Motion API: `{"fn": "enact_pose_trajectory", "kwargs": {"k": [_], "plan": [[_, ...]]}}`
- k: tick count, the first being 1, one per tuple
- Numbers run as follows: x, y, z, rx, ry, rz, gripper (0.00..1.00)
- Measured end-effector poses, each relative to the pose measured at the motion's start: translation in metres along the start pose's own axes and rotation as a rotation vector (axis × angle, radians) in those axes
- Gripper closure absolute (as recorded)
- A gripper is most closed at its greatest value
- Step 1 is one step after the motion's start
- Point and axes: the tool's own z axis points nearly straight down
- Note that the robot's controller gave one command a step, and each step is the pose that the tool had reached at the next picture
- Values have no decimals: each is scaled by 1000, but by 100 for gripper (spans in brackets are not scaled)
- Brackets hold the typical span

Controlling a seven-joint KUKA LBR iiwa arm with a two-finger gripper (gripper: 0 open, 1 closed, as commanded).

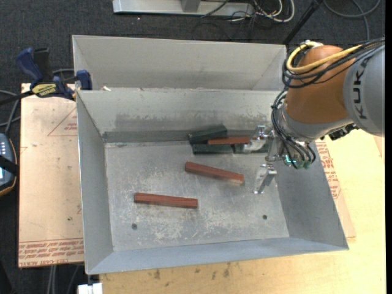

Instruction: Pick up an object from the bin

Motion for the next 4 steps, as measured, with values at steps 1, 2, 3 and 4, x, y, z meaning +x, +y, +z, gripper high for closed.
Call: {"fn": "enact_pose_trajectory", "kwargs": {"k": [1, 2, 3, 4], "plan": [[-2, 0, -4, 1, -8, -2, 0], [-23, 29, 67, 0, -13, 62, 0], [-26, 35, 82, 0, -14, 66, 0], [-23, 41, 78, 0, -9, 116, 0]]}}
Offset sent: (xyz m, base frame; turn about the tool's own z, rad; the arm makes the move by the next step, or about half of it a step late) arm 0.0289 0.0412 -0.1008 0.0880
